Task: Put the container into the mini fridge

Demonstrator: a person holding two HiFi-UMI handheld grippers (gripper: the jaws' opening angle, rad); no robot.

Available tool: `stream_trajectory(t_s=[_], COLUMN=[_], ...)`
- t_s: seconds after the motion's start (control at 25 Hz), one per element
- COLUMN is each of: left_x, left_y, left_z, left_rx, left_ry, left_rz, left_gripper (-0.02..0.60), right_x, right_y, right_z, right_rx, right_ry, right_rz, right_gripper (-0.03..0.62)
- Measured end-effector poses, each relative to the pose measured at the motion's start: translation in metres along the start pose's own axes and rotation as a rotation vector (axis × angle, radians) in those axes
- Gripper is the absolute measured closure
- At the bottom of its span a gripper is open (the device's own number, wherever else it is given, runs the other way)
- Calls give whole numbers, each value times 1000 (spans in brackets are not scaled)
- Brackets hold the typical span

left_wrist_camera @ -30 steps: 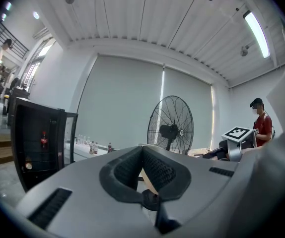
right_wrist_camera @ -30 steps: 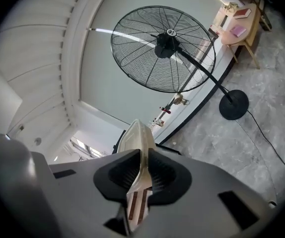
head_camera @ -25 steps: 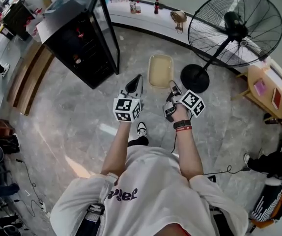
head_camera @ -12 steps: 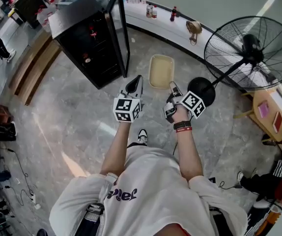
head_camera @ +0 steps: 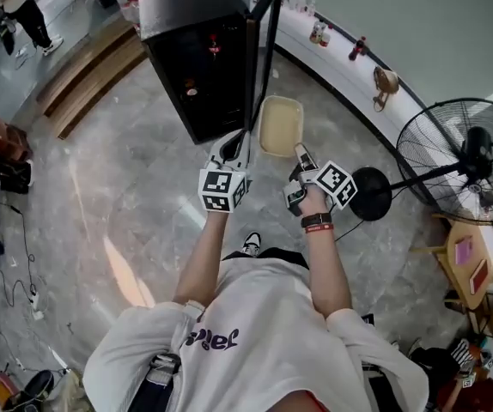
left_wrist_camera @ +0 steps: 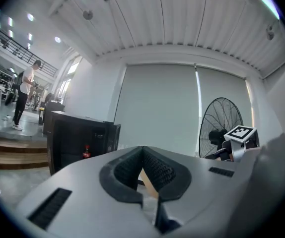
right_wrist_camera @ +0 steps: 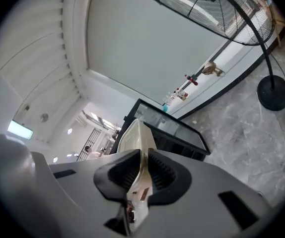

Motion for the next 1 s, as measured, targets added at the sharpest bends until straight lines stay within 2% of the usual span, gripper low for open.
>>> stream_trajectory(t_s=[0.44,0.64,1.0], left_x=[78,100,148], left_y=[9,17,29], left_z=[-32,-32,5], left_rx=[10,25,18], left_ry=[220,270,363], left_rz=[-25,-22,-24], left_gripper=[563,563,563], right_x=[47,60,80], right_y=[-45,-49,-44], right_z=[85,118,192], right_rx=[203,252,349], right_ry=[51,49,51], right_rz=[-42,-41,-82], right_gripper=[533,531,533])
Point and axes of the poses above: the fingertips, and each gripper's own axes: z forward along the fingers, x to its left, y out of its top, the point moved 7 cm from there along -z, backward along the fingers, and after that the axes turned 9 degrees about z, right-handed, at the moved point
